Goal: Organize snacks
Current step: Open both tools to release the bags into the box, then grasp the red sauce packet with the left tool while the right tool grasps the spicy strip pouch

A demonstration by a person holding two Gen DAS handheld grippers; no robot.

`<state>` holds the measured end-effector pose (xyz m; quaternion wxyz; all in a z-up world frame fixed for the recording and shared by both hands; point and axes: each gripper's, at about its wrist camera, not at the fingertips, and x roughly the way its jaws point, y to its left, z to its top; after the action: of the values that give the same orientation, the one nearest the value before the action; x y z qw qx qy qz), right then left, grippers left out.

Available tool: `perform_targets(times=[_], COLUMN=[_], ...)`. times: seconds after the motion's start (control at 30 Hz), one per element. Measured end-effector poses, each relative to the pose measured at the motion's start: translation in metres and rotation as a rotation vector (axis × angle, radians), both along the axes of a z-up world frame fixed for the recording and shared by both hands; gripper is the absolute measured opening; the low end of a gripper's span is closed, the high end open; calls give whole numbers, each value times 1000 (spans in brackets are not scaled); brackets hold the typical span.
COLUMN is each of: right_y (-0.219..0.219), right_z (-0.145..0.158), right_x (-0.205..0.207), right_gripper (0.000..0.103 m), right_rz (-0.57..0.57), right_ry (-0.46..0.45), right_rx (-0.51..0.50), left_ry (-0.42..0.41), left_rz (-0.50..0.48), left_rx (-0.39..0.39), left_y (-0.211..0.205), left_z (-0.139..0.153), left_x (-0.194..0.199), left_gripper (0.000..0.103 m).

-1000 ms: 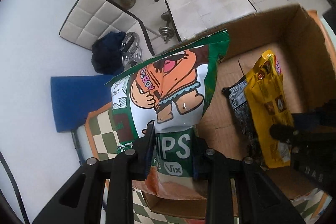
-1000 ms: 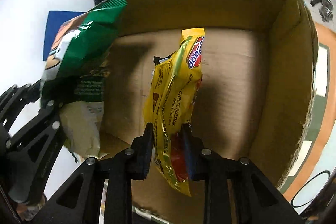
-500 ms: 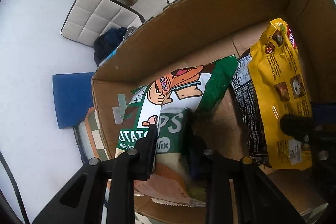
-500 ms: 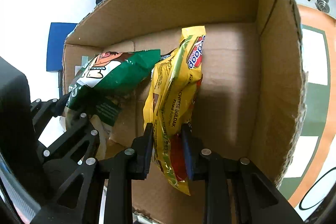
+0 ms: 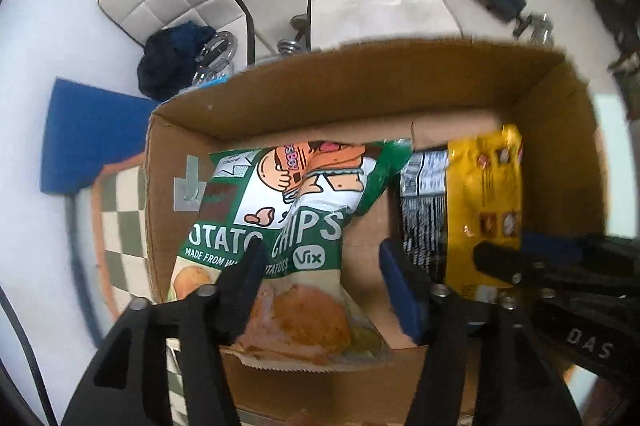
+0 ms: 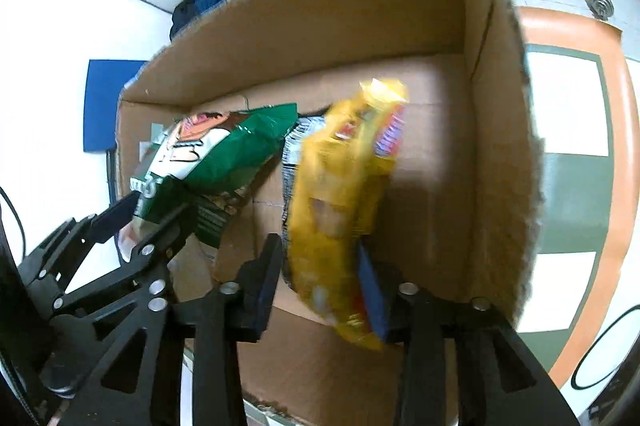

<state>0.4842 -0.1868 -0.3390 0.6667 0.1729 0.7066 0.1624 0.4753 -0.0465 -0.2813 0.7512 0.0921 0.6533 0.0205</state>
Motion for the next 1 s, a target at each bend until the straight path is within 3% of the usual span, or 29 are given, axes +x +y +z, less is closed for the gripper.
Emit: perform_targets(times=[0.13, 0.2, 0.27, 0.4, 0.7, 1.0], right_y=[-1, -3, -3, 1, 25, 35], right_z=[15, 24, 35, 55, 110, 159], right_x=[-5, -11, -19, -36, -87, -132], right_gripper=[57, 71, 73, 93, 100, 100], right_rz=[3, 7, 7, 17, 33, -7], right_ry=[-21, -34, -56, -110, -273, -356], right_rx=[-36, -66, -99, -184, -336, -318], left_ry=[-36, -55, -82, -109, -167, -278], left_rz=[40, 64, 101, 139, 149, 119], left_rx=[-87, -131, -176, -218, -234, -214], left_y=[17, 30, 45, 67, 95, 98], left_z=[22, 34, 49, 67, 94, 136], left_x=[-1, -4, -11, -29, -83, -129], left_gripper=[61, 73, 78, 97, 100, 100])
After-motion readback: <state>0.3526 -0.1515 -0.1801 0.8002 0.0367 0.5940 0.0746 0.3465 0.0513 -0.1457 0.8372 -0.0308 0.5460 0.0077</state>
